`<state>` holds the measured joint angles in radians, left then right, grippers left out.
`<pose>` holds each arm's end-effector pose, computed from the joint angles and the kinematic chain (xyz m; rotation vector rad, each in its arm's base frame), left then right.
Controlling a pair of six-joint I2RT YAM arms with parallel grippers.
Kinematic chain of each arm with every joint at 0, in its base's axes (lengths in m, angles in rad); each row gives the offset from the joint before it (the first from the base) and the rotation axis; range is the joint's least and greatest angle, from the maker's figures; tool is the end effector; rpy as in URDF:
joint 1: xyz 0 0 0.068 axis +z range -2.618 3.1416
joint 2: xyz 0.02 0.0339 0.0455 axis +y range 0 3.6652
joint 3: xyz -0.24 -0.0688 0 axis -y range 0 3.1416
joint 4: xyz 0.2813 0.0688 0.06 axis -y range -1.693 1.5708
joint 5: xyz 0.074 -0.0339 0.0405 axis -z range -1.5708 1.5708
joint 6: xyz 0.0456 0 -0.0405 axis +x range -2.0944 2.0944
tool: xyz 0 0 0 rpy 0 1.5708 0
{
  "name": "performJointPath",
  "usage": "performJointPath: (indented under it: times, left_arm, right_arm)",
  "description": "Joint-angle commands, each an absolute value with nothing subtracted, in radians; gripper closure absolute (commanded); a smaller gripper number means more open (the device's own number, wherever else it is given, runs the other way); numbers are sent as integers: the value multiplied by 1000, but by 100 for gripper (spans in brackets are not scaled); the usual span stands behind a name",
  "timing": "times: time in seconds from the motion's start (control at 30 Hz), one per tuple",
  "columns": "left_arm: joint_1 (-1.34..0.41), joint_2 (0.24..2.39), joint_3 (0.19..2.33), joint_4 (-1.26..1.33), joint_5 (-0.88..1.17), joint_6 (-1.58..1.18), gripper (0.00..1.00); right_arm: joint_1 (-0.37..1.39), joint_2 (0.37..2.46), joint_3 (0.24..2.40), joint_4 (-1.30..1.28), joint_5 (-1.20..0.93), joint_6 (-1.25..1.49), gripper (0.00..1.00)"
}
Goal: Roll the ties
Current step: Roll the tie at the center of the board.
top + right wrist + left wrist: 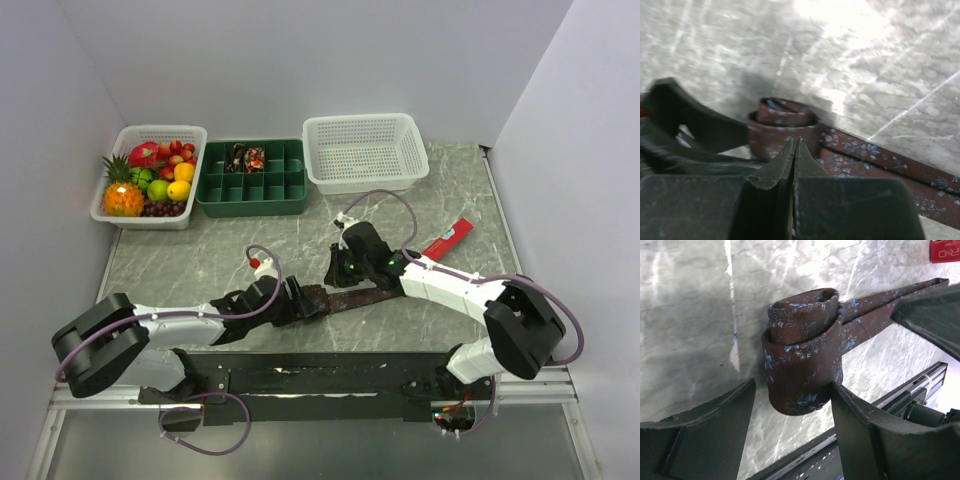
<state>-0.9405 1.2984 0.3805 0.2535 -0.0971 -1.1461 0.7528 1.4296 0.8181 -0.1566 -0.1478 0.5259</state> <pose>0.1615 -0.2139 0.0840 -0.3072 2.4163 -0.9651 0.2411 0.2351 0.1560 -0.3569 2.4467 0.7726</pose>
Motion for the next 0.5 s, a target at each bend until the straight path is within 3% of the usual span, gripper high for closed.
performJointPath:
  times: [0.0, 0.47]
  left_arm:
    - [-954, 1350, 399, 270, -130, -1158, 32]
    - [-956, 1330, 405, 235, -179, -1150, 33]
  right_arm:
    - [775, 1417, 857, -164, -161, 514, 100]
    - [836, 1588, 865, -166, -112, 541, 100]
